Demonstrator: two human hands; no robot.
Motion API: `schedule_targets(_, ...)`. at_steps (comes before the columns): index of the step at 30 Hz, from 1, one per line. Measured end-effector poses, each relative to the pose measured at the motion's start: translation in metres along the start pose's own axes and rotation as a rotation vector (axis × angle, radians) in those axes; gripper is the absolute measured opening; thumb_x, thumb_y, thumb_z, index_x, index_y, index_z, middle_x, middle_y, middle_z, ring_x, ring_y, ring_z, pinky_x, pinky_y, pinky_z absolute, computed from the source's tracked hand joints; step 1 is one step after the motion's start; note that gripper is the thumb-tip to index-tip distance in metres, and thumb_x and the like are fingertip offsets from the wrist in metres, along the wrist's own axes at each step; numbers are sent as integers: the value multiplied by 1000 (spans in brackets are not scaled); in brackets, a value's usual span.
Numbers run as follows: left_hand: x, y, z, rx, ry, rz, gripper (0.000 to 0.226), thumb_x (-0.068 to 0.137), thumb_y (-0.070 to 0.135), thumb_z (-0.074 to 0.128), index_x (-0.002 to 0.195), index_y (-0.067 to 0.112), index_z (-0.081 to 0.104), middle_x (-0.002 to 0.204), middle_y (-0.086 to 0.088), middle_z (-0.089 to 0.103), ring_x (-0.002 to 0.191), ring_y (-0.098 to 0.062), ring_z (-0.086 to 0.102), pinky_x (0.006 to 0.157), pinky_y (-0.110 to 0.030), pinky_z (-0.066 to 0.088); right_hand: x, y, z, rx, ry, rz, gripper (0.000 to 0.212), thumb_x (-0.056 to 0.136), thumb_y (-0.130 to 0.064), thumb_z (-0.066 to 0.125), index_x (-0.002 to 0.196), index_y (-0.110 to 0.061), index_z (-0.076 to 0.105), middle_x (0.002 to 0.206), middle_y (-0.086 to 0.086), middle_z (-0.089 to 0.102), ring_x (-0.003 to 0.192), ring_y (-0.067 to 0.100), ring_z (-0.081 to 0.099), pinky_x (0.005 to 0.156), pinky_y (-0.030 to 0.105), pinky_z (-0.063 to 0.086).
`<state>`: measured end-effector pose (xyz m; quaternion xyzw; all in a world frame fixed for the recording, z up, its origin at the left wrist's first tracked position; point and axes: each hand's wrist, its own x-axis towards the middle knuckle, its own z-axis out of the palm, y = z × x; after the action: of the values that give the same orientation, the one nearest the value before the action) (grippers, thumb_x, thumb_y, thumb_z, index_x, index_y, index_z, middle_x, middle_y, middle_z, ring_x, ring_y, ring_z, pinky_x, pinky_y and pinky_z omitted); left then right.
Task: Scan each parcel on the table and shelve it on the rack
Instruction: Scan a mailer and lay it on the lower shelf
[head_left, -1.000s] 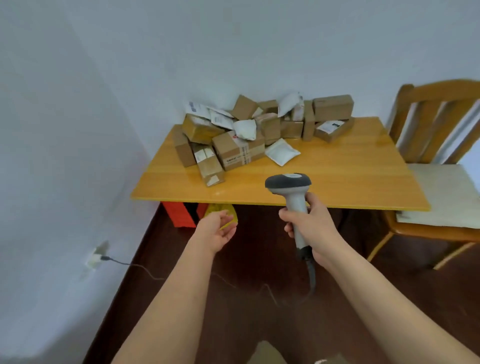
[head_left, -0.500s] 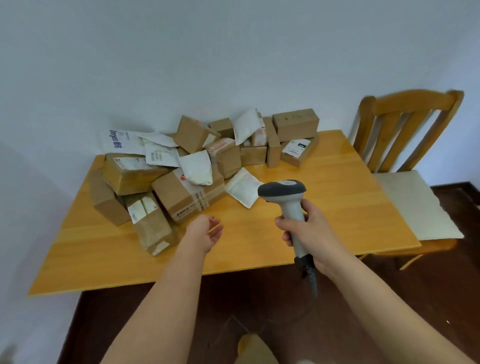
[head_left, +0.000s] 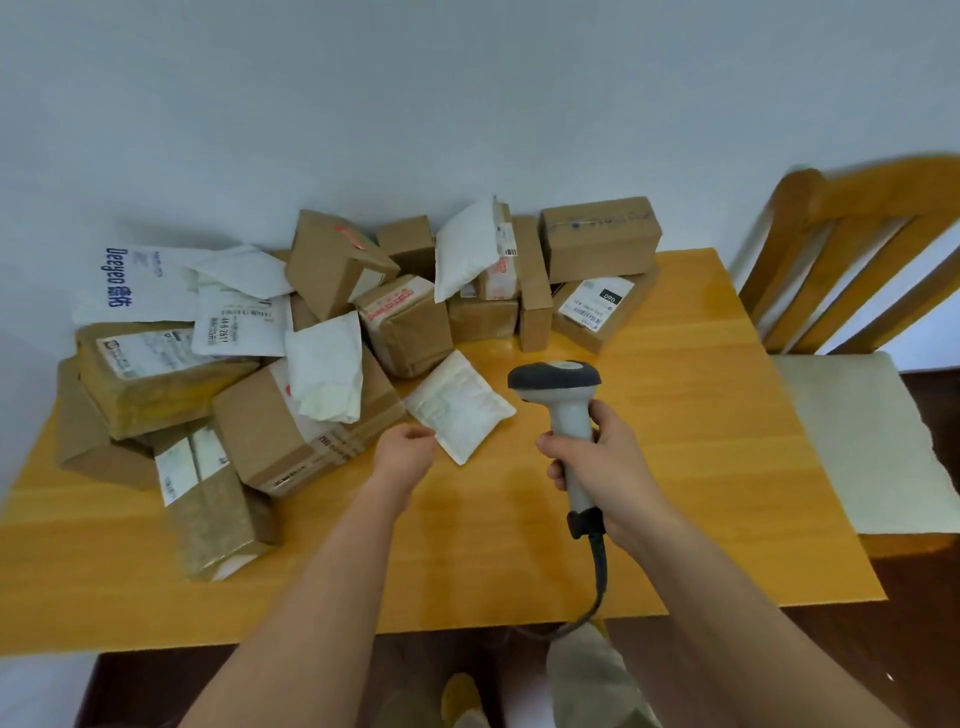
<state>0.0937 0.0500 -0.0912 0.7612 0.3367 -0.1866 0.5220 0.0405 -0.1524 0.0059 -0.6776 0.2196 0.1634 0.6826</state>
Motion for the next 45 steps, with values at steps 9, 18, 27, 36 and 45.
schedule_targets(9, 53, -13, 72, 391, -24, 286, 77, 92, 11, 63, 156, 23, 22, 164, -9, 12, 150, -27, 14, 118, -38, 24, 84, -12, -44, -99, -81, 84, 31, 89, -6, 67, 114, -21, 54, 86, 9, 61, 55, 12, 56, 53, 24, 50)
schedule_targets(18, 59, -36, 96, 603, 187, 394, 83, 85, 1, 62, 155, 23, 22, 149, -3, 41, 129, -30, 35, 101, -36, 35, 117, -17, -65, -154, -121, 94, 32, 89, -6, 67, 111, -23, 53, 90, 9, 62, 60, 14, 57, 57, 27, 52)
schedule_targets(27, 28, 17, 65, -111, 116, 251, 29, 94, 10, 57, 114, 10, 37, 100, -3, 57, 75, -13, 57, 55, -19, 48, 123, -27, -56, -128, -162, 82, 28, 89, -2, 65, 108, -21, 54, 82, 9, 60, 58, 15, 56, 56, 29, 51)
schedule_targets(36, 29, -19, 53, -76, 205, 6, 46, 94, 7, 57, 138, 7, 42, 127, -8, 51, 93, -21, 58, 78, -36, 46, 120, -24, -50, -167, -188, 91, 33, 88, -4, 69, 114, -17, 54, 83, 8, 59, 57, 13, 56, 53, 27, 50)
schedule_targets(45, 20, -54, 85, 783, 95, 351, 56, 102, 35, 44, 154, 30, 25, 152, 10, 35, 134, -19, 36, 106, -41, 35, 121, -13, -42, -236, -187, 105, 28, 88, -6, 69, 109, -17, 55, 82, 9, 60, 57, 12, 56, 51, 26, 51)
